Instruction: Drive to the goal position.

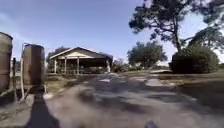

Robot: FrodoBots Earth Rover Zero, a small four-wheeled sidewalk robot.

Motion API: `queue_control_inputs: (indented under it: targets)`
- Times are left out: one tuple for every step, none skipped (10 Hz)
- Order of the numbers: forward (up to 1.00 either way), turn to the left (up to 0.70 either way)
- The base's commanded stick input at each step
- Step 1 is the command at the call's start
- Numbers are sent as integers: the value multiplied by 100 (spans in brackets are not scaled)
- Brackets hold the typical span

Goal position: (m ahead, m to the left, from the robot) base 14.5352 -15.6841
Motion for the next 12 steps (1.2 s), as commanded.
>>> queue_control_inputs:
  targets:
    - [100, -1]
    - [100, -4]
    - [100, -10]
    - [100, -16]
    - [100, -21]
    - [100, -4]
    - [100, -1]
    - [100, -7]
    - [100, -15]
    - [100, -23]
    - [100, -11]
    - [100, -2]
